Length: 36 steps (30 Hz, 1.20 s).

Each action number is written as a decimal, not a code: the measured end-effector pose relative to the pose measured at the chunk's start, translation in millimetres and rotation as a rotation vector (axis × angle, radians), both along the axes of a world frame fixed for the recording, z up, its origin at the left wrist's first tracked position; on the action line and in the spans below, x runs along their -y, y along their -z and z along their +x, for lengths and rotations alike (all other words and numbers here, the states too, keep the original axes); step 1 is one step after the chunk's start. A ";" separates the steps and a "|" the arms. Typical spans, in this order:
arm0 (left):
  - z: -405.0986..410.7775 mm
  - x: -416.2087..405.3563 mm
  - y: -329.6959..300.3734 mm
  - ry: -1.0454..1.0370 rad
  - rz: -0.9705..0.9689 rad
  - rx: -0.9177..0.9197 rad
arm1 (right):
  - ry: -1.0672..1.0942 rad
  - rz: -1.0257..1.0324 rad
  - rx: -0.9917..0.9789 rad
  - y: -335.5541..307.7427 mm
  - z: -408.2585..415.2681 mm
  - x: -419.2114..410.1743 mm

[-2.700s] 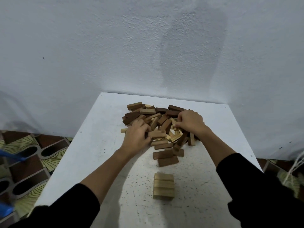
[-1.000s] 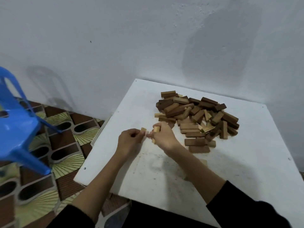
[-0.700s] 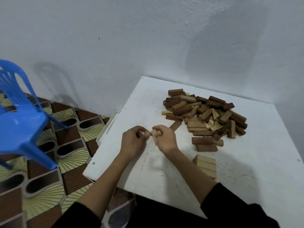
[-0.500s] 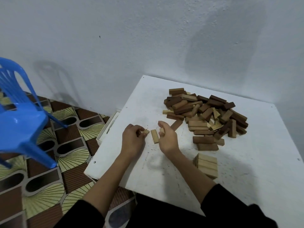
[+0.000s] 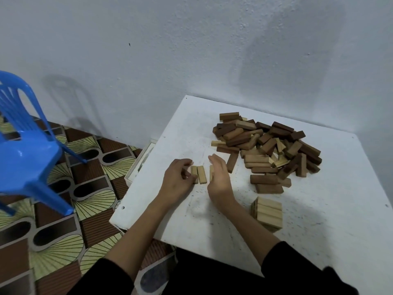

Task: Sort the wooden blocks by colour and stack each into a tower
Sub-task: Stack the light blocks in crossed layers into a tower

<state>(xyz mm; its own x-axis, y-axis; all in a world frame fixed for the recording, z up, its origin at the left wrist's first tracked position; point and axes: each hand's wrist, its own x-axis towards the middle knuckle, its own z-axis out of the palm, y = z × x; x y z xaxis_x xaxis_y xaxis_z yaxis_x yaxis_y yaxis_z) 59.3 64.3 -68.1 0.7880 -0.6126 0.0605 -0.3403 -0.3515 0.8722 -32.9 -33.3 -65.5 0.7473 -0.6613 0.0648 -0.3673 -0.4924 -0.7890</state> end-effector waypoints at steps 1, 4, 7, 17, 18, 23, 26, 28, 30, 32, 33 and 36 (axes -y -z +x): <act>-1.2 -1.2 -0.8 0.049 -0.004 -0.013 | -0.024 0.001 -0.002 -0.1 0.2 0.3; -0.6 -2.5 -0.5 0.206 0.005 -0.021 | -0.006 0.019 0.012 -3.2 2.9 0.9; 1.1 1.2 2.4 0.272 0.046 0.015 | 0.051 0.043 0.049 -3.2 3.2 -1.8; 6.3 0.9 6.4 0.276 0.022 -0.033 | -0.001 0.131 0.092 2.5 -10.8 -13.9; 6.3 0.6 7.2 0.280 0.019 -0.032 | -0.012 0.120 0.092 4.0 -12.7 -14.0; 7.1 -4.5 9.9 0.305 0.027 -0.010 | -0.018 0.067 0.114 10.1 -18.3 -12.4; 7.9 -8.8 6.9 0.318 0.043 0.012 | -0.003 -0.016 0.139 12.4 -20.3 -12.2; 10.0 -11.8 6.1 0.323 0.056 0.025 | -0.008 -0.045 0.147 15.7 -21.4 -12.1; 12.2 -14.7 5.9 0.322 0.065 0.028 | -0.023 -0.030 0.107 16.2 -22.9 -11.8; 13.5 -16.9 6.1 0.320 0.062 0.021 | -0.043 -0.018 0.078 15.2 -24.4 -10.8; 13.5 -17.5 6.2 0.320 0.062 0.018 | -0.053 -0.012 0.074 14.8 -24.7 -10.0; 11.8 -17.7 4.9 0.327 0.063 0.016 | -0.073 -0.010 0.096 15.6 -23.8 -7.7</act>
